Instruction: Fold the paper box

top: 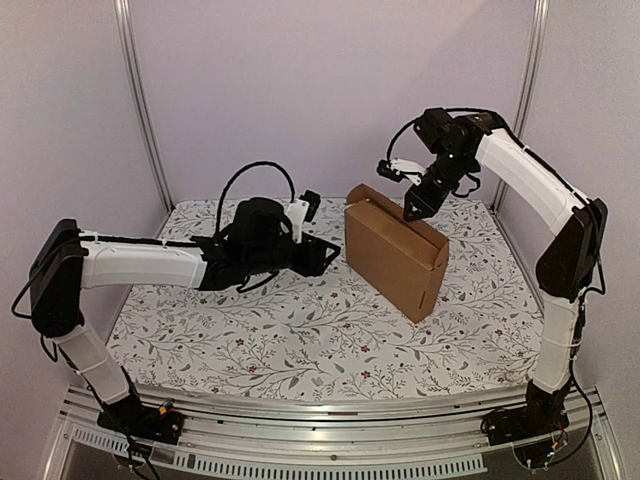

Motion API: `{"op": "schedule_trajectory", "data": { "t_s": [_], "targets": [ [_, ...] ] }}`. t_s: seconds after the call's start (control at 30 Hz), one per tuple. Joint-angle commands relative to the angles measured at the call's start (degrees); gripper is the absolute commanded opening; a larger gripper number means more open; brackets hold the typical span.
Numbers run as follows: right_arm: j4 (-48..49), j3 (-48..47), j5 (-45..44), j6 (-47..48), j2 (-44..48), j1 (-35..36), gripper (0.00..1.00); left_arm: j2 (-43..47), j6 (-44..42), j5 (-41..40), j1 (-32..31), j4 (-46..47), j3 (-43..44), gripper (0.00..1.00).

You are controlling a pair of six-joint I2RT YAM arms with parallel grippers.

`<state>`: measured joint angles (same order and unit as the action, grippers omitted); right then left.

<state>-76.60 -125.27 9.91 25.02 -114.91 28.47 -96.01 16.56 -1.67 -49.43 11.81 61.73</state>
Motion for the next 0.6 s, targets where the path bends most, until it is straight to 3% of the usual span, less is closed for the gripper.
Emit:
{"op": "schedule_trajectory", "data": {
  "t_s": [0.0, 0.2, 0.4, 0.47, 0.57],
  "targets": [
    [-3.6, 0.5, -2.8, -1.0, -0.2, 0.4, 0.11, 3.1, -0.4, -2.6, -1.3, -1.4, -0.9, 0.65],
    [-3.5, 1.9, -0.4, 0.0, 2.0, 0.4, 0.07, 4.6, -1.1, -4.6, -1.5, -2.6, -1.3, 0.65],
    [-4.4, 3.6, 3.3, 1.1, 4.6, 0.4, 0.07, 6.9, -5.4, -12.9, -1.4, -0.5, -3.0, 0.66],
    [-4.5, 3.8, 3.8, 1.5, 5.2, 0.4, 0.07, 5.4, -8.6, -15.1, -0.4, -0.4, -1.1, 0.67],
    [-4.5, 3.9, 3.5, 2.0, 5.6, 0.4, 0.07, 0.5, -11.1, -11.2, 2.8, -3.3, 4.9, 0.67]
  ]
}}
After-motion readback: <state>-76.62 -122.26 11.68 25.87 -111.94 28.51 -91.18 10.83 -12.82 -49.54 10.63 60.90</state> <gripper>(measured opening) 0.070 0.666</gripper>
